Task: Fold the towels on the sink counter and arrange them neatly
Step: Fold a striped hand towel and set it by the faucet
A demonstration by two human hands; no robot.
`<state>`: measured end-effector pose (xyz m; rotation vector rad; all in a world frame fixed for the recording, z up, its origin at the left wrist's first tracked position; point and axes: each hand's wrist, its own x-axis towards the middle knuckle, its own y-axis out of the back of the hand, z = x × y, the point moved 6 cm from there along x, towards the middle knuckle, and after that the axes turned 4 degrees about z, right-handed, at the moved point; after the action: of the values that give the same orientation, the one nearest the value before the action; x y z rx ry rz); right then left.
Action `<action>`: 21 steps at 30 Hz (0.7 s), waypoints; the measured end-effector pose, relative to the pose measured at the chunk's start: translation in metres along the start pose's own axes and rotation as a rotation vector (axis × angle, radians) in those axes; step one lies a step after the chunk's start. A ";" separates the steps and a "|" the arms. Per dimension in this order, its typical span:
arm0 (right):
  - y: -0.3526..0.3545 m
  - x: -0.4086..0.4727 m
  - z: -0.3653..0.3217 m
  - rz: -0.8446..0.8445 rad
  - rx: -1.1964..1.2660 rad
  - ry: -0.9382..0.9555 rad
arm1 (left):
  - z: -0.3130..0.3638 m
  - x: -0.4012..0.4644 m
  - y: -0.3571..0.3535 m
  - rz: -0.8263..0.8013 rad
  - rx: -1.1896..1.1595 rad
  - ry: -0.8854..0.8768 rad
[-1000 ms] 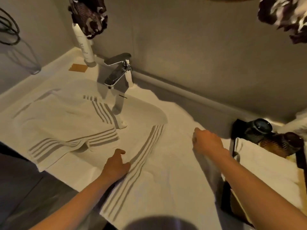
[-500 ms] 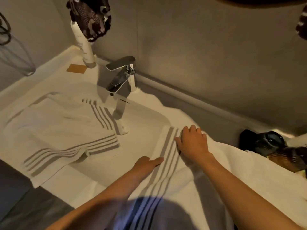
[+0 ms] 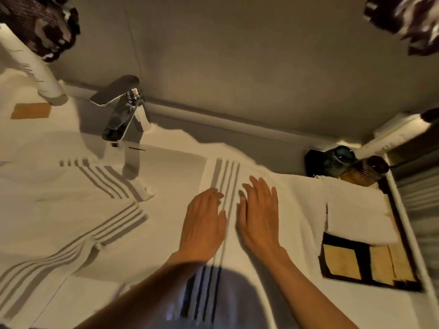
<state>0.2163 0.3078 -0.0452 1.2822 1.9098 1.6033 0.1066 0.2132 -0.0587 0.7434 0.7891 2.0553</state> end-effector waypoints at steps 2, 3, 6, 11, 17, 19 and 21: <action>0.001 -0.027 0.023 -0.080 -0.031 -0.098 | 0.036 -0.017 -0.026 -0.233 0.090 -0.297; 0.001 -0.037 0.036 -0.129 -0.046 -0.155 | 0.042 -0.026 -0.040 -0.337 0.140 -0.365; 0.000 -0.069 0.072 -0.229 -0.132 -0.249 | 0.027 -0.041 -0.067 -0.467 0.287 -0.449; 0.002 -0.107 0.093 -0.241 -0.191 -0.194 | 0.010 -0.051 -0.069 -0.452 0.391 -0.421; 0.032 -0.156 0.078 -0.242 0.025 -0.114 | 0.024 -0.110 -0.031 -0.478 0.358 -0.430; 0.055 -0.188 0.077 -0.253 0.034 -0.021 | 0.036 -0.148 -0.021 -0.589 0.344 -0.581; 0.064 -0.222 0.075 -0.339 -0.054 0.118 | 0.041 -0.178 -0.018 -0.651 0.390 -0.671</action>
<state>0.4167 0.1741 -0.0729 0.8034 2.0088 1.5668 0.2354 0.0860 -0.0864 1.1255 0.8824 0.9862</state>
